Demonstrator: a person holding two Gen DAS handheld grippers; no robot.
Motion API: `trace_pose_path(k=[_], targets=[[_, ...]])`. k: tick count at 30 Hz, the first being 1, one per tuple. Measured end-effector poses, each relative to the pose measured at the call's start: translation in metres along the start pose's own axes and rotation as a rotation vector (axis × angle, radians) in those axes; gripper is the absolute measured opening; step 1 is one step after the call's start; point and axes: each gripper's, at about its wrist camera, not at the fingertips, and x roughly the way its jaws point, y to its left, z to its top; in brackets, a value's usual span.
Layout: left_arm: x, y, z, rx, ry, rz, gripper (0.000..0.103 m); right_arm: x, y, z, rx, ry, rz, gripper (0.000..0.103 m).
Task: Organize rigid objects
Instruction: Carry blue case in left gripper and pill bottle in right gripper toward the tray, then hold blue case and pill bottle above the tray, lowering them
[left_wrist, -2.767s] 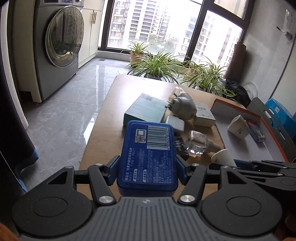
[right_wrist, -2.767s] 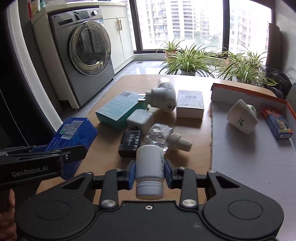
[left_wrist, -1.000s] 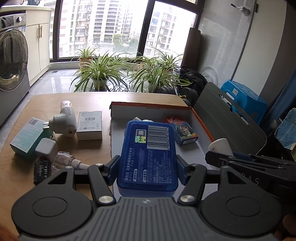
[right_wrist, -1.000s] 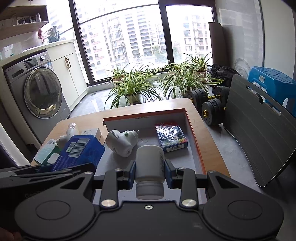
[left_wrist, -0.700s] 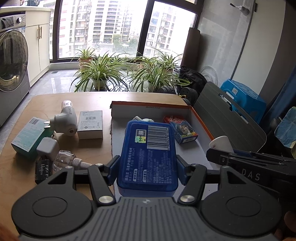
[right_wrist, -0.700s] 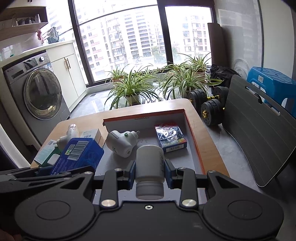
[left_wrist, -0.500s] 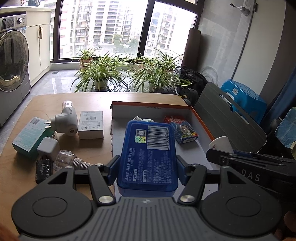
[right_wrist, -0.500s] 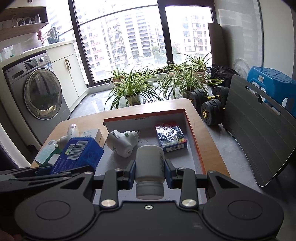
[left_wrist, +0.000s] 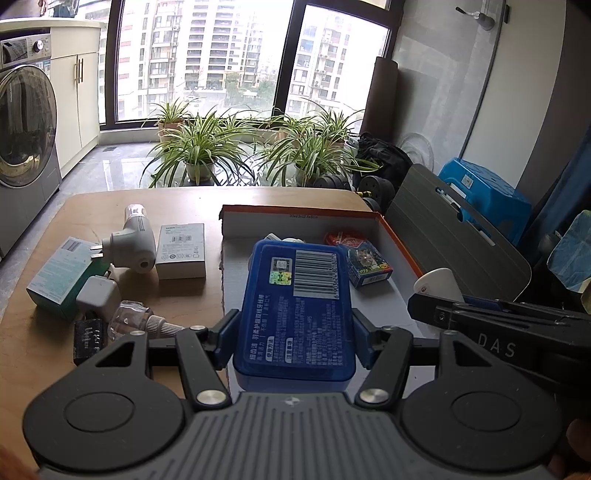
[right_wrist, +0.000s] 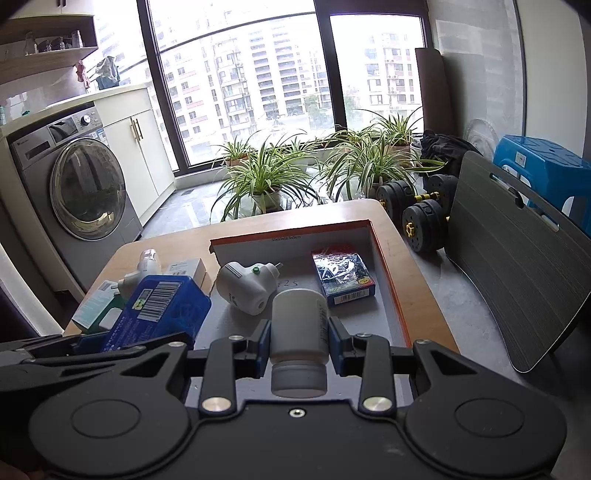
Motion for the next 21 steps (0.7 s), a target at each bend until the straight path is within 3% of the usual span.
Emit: trace_pose_path(k=[21], targets=[[-0.0034,-0.0069,-0.0044,0.0,0.006,-0.004,0.063,-0.0018,-0.0007,-0.0015,0.006,0.002,-0.001,0.04]])
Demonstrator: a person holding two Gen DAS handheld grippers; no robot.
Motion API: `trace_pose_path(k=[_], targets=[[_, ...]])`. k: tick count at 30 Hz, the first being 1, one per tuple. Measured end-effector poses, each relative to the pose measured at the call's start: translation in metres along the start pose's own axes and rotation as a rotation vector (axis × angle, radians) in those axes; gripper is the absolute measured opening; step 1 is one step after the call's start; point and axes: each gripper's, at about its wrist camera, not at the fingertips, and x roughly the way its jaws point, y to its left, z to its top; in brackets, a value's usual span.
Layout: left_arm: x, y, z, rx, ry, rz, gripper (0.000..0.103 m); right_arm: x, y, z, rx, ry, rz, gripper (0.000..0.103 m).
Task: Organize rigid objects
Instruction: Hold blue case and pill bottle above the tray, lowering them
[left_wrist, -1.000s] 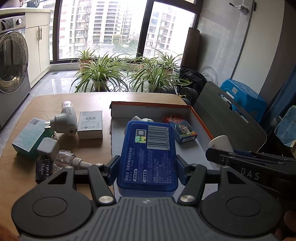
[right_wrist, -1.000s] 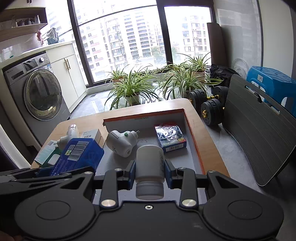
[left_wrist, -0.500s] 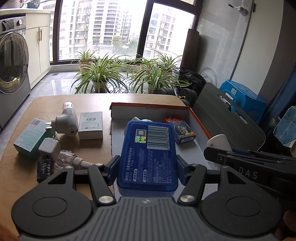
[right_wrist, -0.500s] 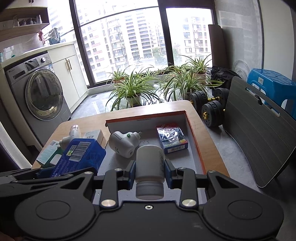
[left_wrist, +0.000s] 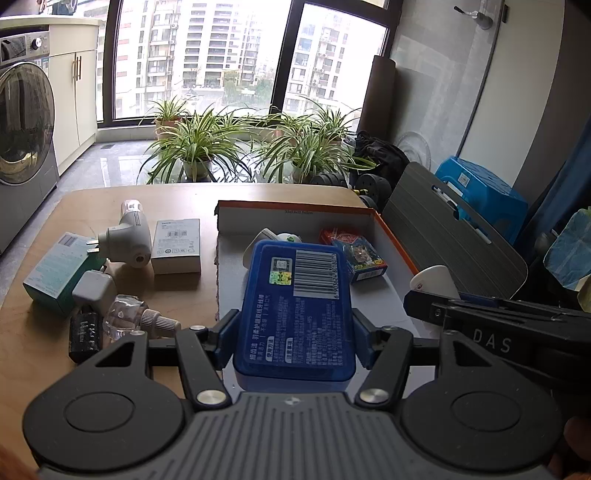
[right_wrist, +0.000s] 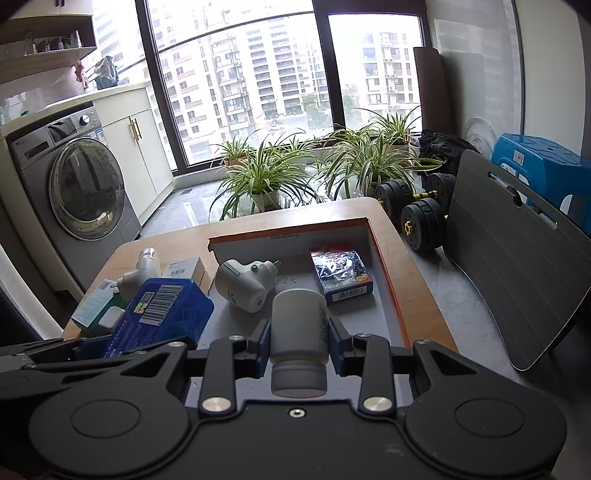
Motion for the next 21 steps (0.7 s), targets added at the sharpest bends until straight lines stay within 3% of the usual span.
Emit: trace_pose_path(k=[21], targets=[[0.0054,0.0032,-0.0041,-0.009,0.011,-0.003,0.063,0.0038,0.0009,-0.0035,-0.002,0.016,-0.002,0.04]])
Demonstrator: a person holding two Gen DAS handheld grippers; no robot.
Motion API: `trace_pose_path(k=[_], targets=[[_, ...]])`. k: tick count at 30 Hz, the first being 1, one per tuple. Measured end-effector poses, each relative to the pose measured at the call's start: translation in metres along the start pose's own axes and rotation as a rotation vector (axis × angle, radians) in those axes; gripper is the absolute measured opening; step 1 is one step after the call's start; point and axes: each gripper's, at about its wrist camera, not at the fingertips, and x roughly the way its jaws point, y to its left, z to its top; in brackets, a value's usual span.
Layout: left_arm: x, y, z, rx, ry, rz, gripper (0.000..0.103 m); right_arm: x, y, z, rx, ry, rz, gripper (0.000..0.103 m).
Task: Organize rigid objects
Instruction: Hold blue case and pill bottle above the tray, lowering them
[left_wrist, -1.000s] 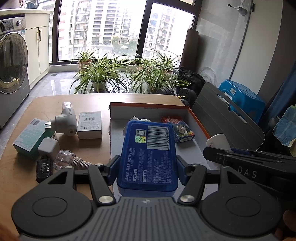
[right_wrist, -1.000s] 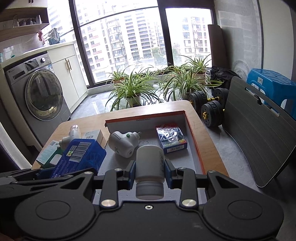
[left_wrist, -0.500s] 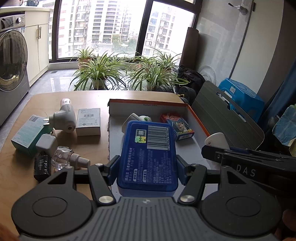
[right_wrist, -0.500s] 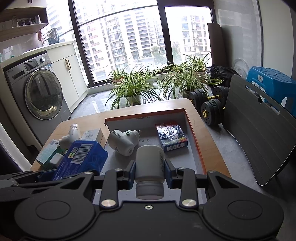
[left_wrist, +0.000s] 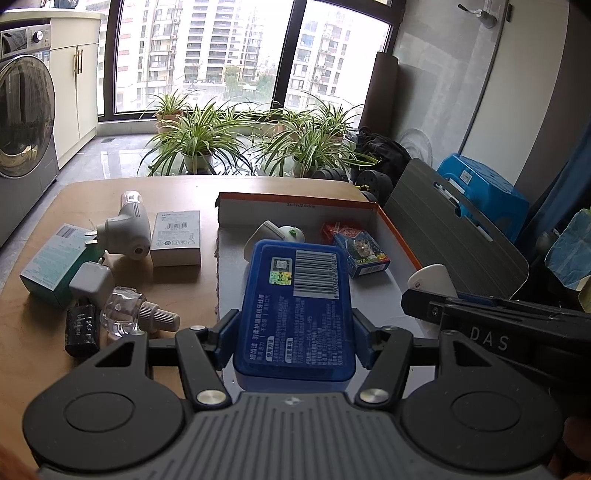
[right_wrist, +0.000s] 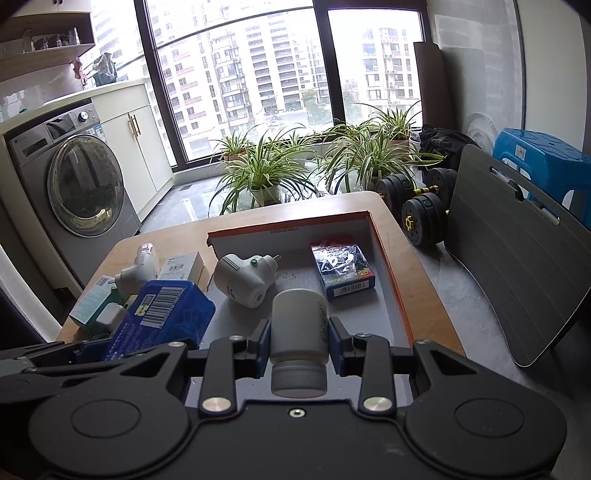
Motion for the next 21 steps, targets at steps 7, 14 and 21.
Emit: trace_pose_path(k=[7,14,21], targets=[[0.0035,0.0019,-0.0006,-0.004,0.006,0.001,0.062,0.004,0.0005,0.0009,0.003,0.008,0.0,0.04],[0.0044,0.0019,-0.0002,-0.005,0.009,0.001,0.063,0.0059,0.0012,0.0003,0.0,0.011,-0.001,0.04],[0.0056,0.0021,-0.0003,-0.005,0.01,0.001,0.063,0.0088,0.0,-0.0003,0.001,0.015,-0.002,0.04]])
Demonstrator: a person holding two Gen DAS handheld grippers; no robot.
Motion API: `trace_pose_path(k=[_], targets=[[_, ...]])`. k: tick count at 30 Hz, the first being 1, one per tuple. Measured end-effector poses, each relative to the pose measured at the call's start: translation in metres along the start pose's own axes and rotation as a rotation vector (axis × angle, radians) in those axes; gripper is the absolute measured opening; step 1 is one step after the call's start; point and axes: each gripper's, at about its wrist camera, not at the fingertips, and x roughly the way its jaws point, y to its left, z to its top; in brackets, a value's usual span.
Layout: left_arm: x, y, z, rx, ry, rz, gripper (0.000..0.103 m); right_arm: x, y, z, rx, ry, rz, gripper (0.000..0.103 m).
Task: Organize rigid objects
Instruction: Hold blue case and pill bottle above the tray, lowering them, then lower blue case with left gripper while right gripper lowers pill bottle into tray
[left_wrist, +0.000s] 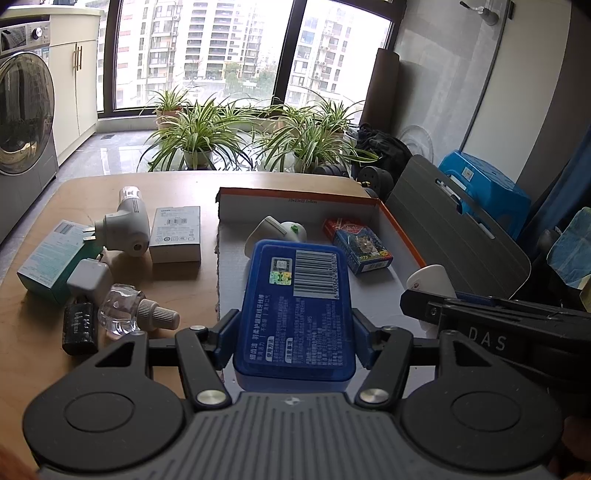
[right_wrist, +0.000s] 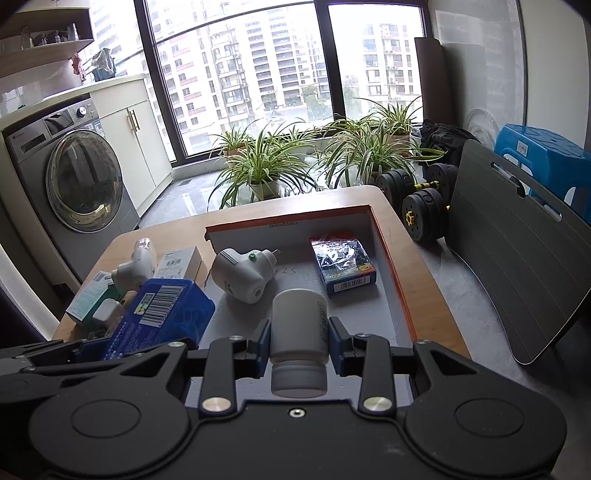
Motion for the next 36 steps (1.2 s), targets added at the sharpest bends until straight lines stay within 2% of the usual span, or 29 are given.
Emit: trace_pose_path(k=[36], targets=[[0.0063,0.0007,-0.0044,-0.001,0.007,-0.001,0.062,0.0065,-0.001,-0.0013,0.002,0.009,-0.001,0.04]])
